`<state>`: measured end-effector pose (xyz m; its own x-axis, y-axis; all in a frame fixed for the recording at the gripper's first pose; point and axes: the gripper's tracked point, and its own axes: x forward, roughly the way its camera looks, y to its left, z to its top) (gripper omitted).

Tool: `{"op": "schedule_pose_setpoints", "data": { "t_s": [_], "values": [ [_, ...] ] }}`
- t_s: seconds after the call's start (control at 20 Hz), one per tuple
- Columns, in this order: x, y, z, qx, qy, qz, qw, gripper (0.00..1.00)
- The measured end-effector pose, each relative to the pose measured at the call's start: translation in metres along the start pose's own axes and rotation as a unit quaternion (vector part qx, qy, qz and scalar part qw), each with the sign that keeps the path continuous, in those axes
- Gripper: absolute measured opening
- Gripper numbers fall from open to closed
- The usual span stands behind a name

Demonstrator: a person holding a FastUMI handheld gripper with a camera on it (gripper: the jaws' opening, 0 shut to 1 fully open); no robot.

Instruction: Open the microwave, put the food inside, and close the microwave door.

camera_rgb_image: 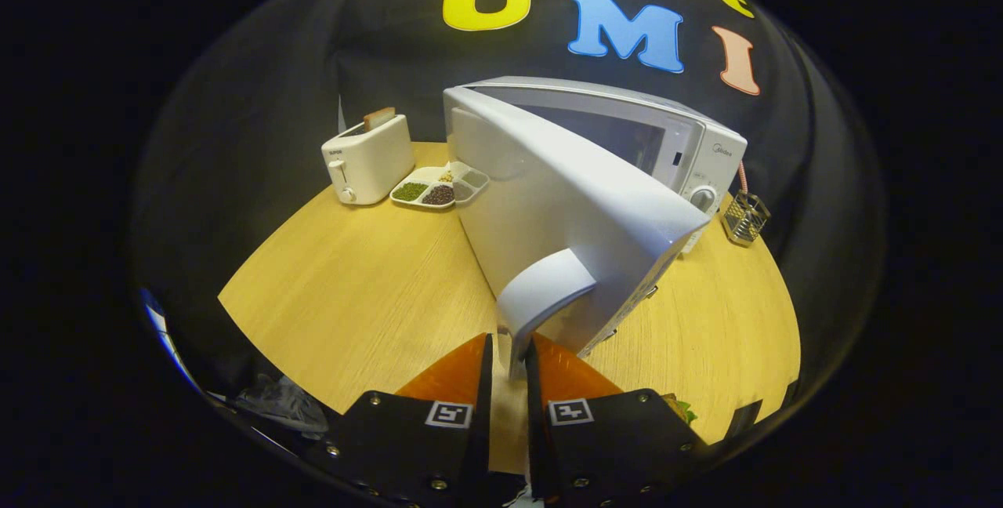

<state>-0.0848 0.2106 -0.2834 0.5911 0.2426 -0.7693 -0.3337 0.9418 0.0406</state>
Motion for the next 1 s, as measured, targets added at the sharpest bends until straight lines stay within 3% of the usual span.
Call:
{"op": "schedule_pose_setpoints", "data": {
  "t_s": [1.0],
  "values": [
    [-0.006, 0.120, -0.023, -0.057, 0.008, 0.049, 0.997, 0.21]
  ]
}}
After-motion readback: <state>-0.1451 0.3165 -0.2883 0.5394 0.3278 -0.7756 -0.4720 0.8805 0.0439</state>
